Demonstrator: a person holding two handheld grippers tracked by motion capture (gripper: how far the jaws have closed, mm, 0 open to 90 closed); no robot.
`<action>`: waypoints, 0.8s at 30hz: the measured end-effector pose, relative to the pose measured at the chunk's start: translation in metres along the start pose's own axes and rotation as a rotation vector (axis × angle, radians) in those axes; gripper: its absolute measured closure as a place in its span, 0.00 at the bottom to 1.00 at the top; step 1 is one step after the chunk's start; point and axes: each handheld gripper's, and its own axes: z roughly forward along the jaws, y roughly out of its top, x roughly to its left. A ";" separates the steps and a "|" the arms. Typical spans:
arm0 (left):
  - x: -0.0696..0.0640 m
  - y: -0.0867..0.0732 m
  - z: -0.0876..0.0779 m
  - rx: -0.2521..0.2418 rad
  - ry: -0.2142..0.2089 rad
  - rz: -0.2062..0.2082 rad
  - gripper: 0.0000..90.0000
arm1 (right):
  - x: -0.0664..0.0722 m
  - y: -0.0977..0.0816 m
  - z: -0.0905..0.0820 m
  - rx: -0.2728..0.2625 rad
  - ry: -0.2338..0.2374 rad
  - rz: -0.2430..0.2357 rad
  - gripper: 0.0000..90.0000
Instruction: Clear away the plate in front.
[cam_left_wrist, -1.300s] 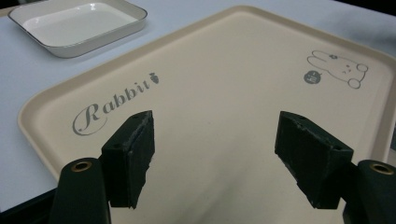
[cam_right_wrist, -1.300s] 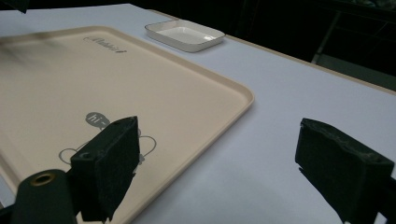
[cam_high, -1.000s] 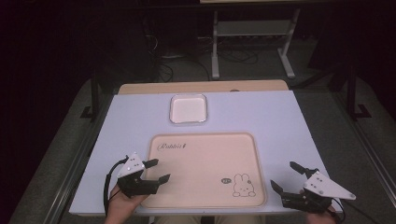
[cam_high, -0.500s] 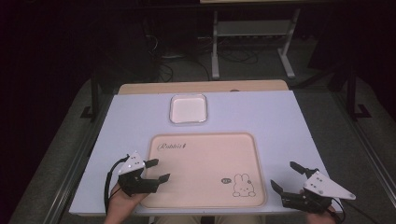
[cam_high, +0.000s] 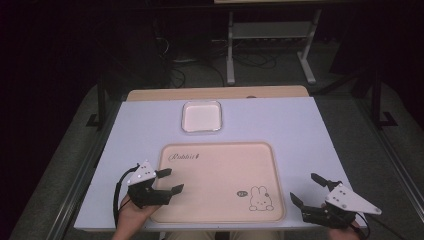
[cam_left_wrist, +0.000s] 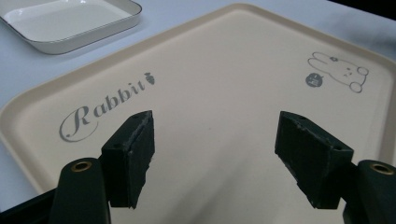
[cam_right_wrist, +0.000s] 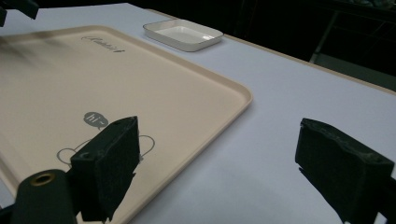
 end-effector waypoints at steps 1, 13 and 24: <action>0.000 0.001 0.001 0.001 -0.004 0.000 0.31 | 0.000 0.000 -0.001 -0.005 -0.002 0.007 0.14; 0.002 0.021 0.005 -0.007 -0.017 0.049 0.30 | -0.002 -0.001 -0.002 -0.010 -0.010 0.016 0.14; 0.017 0.029 0.019 0.012 -0.040 0.005 0.35 | -0.002 -0.001 -0.002 -0.012 -0.014 0.016 0.14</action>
